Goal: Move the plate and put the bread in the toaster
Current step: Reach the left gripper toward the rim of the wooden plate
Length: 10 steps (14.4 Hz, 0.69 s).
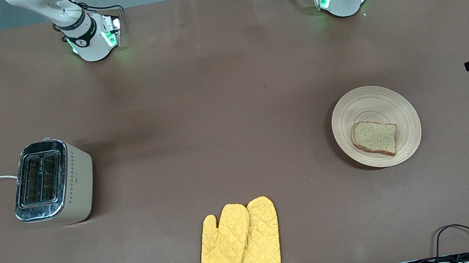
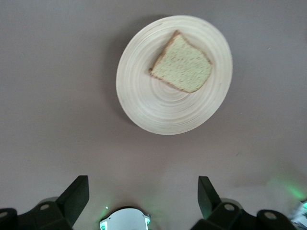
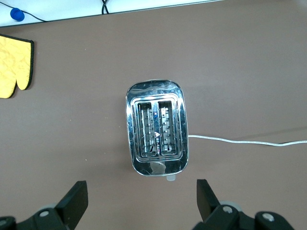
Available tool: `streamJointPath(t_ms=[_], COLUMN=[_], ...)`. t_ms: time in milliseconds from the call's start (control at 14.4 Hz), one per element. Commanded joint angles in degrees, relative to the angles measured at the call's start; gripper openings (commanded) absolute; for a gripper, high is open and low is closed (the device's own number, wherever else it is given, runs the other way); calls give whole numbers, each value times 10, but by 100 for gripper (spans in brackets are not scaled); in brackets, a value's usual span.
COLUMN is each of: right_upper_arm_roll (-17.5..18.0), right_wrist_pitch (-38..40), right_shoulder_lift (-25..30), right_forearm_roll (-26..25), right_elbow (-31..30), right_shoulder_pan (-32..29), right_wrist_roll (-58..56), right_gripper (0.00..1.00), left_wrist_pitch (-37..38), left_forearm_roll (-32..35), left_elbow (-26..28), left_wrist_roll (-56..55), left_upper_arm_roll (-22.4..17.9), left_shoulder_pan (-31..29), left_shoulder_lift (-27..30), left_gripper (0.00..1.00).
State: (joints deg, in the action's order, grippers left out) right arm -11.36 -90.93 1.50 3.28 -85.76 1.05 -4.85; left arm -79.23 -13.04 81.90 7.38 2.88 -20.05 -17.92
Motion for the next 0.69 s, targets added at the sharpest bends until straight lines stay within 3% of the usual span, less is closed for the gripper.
streamJointPath(t_ms=[0,347,624], right_upper_arm_roll=[4,6,7], right_wrist_pitch=[3,3,3], right_shoulder_lift=[0,0,0], right_forearm_roll=[4,-2,-13], right_elbow=[5,5,5], right_shoulder_pan=[-7,-3,-3], right_wrist_roll=[-4,-6,-4], right_gripper=[100,100,100], left_wrist_pitch=[-27,-61,-123], left_forearm_roll=[-20,-116,-124], left_elbow=[-3,-3,-3], left_wrist_roll=[75,236,286], left_upper_arm_roll=[4,5,12], left_shoulder_pan=[-52,-83,-74], left_shoulder_lift=[-62,-187,-229], left_gripper=[100,100,100])
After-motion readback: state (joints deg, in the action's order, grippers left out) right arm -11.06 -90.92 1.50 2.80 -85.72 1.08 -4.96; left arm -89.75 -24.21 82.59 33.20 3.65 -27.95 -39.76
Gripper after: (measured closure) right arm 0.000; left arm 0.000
